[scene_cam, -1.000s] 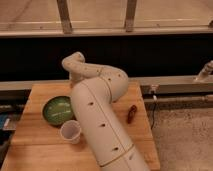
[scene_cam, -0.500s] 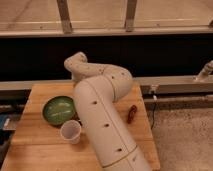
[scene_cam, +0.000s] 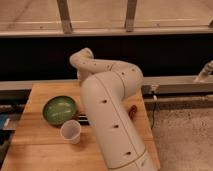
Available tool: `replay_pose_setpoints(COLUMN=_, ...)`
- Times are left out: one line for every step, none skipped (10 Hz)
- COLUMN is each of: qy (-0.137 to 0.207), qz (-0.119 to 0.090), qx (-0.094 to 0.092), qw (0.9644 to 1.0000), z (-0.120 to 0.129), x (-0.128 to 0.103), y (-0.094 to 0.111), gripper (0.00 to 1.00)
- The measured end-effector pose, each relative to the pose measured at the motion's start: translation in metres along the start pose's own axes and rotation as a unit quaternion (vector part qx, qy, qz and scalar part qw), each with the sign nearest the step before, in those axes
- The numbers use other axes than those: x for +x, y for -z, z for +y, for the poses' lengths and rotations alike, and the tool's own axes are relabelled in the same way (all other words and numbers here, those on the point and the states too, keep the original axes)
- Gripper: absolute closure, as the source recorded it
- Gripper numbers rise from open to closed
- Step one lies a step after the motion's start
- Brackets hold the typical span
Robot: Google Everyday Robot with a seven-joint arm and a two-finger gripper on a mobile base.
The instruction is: Place the bottle in the ceramic bowl
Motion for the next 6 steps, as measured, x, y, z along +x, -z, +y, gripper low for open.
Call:
replay_pose_setpoints(qy=0.012, qz=0.001, qx=-0.007, qw=0.9999, z=-0.002, x=0.0, y=0.007, gripper=1.0)
replay_pose_setpoints(qy=0.023, qz=0.0, qx=-0.011, qw=0.9997, z=-0.003, x=-0.002, y=0.015, gripper=1.0)
replay_pose_setpoints(qy=0.052, qz=0.001, qx=-0.019, qw=0.9985, z=0.0, x=-0.001, y=0.027, gripper=1.0)
replay_pose_setpoints(qy=0.105, qz=0.001, qx=-0.032, qw=0.9939, z=0.003, x=0.002, y=0.043, gripper=1.0)
replay_pose_setpoints(qy=0.142, qz=-0.001, qx=-0.044, qw=0.989, z=0.006, x=0.008, y=0.053, gripper=1.0)
replay_pose_setpoints(qy=0.183, qz=-0.009, qx=-0.062, qw=0.9811, z=0.013, x=0.018, y=0.07, gripper=1.0)
